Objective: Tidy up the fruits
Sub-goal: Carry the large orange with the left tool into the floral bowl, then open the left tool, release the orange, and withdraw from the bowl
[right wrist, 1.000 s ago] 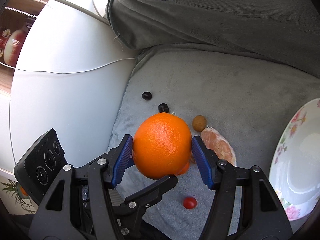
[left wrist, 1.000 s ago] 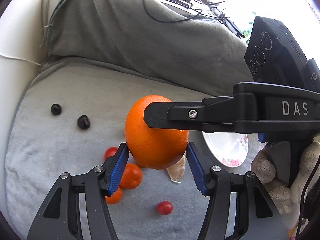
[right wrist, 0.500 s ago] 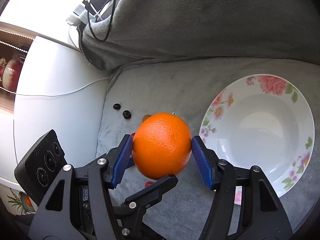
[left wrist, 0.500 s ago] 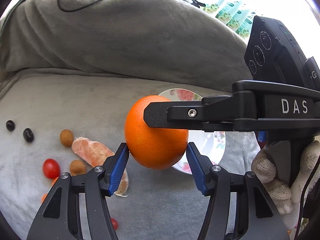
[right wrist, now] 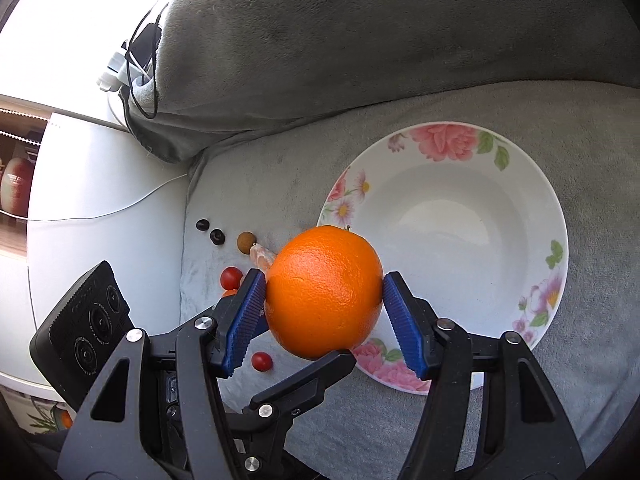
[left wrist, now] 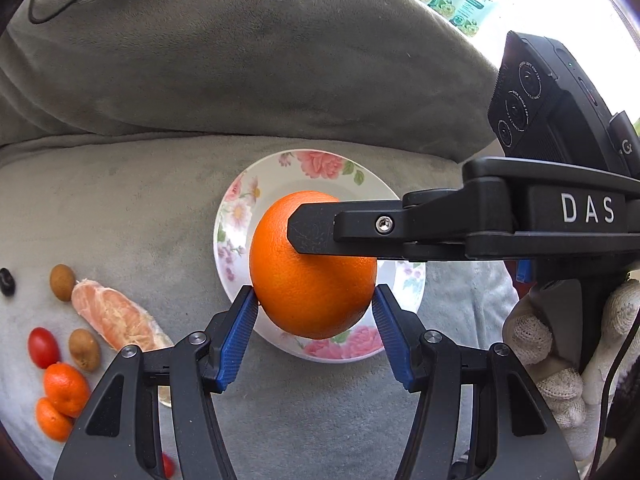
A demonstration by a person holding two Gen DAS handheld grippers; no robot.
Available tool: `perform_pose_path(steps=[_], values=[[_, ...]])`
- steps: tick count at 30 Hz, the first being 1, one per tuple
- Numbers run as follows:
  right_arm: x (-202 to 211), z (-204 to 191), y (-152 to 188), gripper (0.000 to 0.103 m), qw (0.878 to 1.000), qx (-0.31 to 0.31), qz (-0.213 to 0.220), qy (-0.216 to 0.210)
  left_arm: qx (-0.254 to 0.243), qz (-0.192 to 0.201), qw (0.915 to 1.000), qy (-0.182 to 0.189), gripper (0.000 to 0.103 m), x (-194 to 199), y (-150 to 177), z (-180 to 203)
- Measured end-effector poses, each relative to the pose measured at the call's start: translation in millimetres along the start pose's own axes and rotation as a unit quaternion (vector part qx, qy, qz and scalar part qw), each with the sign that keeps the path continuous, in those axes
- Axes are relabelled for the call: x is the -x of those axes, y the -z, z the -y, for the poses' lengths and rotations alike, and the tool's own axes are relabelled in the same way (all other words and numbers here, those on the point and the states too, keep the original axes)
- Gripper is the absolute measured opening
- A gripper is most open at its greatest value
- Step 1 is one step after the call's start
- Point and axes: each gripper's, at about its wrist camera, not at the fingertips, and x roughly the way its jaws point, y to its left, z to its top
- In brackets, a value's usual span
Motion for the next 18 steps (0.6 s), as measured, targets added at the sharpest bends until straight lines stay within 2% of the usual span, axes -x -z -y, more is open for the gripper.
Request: perform_pose_path(steps=[7,11,18], values=[[10.7,15.8,6.7,0.065,1.000,-0.006,0.010,0.012,0.000,-0.014,0.9999,-0.003,0.058,-14.3,-0.1,14.5],[25.2,16.0,5.2,0.070,0.999,0.006,0.035,0.039,0.004,-0.006,1.0000,-0.002,0.056,-9.0,-3.4,12.7],[40.6,13.8,7.1,0.070,0.996,0.019,0.056,0.064,0.001,0.004,1.0000,-0.006,0.056,-1.9,-2.3,14.5]])
